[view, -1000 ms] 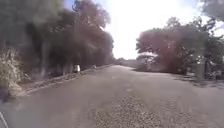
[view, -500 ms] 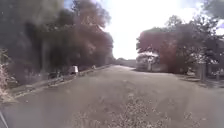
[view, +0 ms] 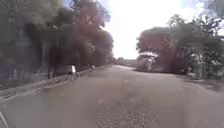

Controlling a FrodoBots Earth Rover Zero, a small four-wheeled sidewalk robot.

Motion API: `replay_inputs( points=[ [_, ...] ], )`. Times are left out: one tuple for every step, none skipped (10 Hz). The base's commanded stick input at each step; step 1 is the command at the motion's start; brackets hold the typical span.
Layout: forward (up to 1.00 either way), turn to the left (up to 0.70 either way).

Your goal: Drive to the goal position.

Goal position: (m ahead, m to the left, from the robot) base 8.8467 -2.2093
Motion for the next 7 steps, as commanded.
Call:
replay_inputs(
  points=[
    [0.50,0.00],
    [0.50,0.00],
    [0.50,0.00],
    [0.50,0.00],
    [0.50,0.00],
    [0.50,0.00],
    [0.50,0.00]
  ],
)
